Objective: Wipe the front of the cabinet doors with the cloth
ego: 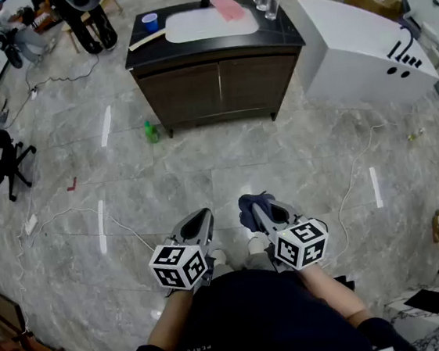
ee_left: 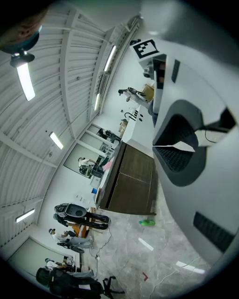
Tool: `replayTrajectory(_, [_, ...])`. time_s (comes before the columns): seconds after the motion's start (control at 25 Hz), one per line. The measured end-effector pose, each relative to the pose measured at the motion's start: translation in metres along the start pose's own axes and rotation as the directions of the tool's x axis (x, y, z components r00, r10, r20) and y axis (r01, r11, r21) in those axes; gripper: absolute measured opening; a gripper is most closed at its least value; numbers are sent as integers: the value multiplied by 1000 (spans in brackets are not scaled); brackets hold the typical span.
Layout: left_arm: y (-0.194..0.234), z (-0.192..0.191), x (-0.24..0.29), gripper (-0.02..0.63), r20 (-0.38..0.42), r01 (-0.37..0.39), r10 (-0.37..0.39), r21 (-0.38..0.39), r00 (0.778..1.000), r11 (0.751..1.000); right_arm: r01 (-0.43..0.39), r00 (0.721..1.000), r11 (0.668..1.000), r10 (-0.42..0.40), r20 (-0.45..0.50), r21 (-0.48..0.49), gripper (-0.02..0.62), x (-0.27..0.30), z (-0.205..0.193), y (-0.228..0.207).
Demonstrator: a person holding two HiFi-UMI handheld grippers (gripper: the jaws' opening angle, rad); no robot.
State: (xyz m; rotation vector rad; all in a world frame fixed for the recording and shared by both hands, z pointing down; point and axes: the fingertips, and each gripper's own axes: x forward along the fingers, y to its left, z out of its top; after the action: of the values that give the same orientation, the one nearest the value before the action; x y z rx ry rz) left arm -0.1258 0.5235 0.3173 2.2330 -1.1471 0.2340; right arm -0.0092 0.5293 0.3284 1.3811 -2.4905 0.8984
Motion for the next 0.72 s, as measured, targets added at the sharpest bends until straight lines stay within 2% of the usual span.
replayTrajectory(0.36, [-9, -5, 2, 14, 0, 4, -4, 2, 1000, 1000, -2, 1000, 1000, 2, -2, -1, 51, -3, -2, -4])
replayTrajectory(0.72, [-17, -11, 14, 14, 2, 4, -4, -22, 1000, 1000, -38, 999, 997, 36, 20, 67, 51, -11, -1, -20])
